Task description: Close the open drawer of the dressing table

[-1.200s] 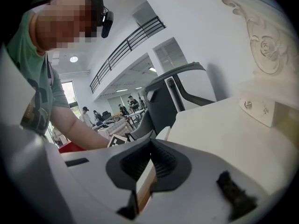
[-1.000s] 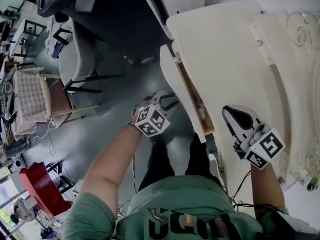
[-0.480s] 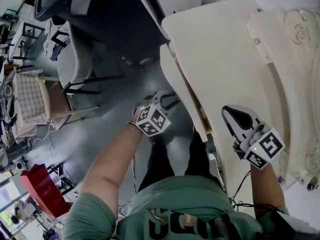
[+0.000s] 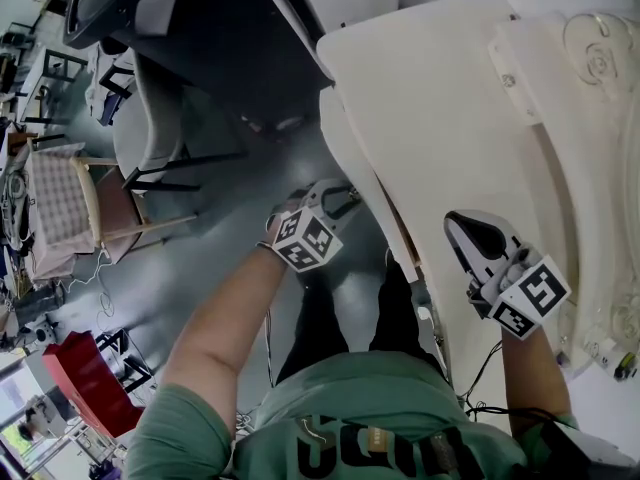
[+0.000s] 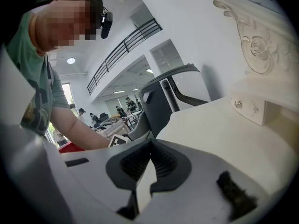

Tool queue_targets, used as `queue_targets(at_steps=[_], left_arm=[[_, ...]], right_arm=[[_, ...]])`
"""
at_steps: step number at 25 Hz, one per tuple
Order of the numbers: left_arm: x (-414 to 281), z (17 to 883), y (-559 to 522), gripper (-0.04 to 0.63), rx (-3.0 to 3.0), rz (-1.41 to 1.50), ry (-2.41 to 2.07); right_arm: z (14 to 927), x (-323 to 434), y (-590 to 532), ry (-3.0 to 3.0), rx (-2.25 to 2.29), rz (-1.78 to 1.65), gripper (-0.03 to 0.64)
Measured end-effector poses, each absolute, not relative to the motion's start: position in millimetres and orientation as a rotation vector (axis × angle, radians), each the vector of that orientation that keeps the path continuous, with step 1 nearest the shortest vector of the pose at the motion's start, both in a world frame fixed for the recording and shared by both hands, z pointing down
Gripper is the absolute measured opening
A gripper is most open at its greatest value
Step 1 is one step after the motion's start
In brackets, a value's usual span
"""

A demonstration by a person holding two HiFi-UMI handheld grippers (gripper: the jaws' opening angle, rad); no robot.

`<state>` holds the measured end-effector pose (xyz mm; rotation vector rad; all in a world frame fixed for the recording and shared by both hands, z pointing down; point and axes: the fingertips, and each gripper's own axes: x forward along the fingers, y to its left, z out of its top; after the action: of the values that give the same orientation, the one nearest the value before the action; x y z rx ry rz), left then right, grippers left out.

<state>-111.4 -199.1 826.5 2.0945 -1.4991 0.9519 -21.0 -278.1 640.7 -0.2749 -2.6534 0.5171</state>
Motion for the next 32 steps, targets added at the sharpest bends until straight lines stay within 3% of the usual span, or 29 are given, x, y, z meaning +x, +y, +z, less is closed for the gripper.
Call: queue_targets(at_steps=[32], left_arm=[[-96.9,825.9,-243.2,0.126,2.145,0.918,-1.480]], right_arm=[[647.1,-7.4,-302.6,-2.662,-0.212,0.554,0.011]])
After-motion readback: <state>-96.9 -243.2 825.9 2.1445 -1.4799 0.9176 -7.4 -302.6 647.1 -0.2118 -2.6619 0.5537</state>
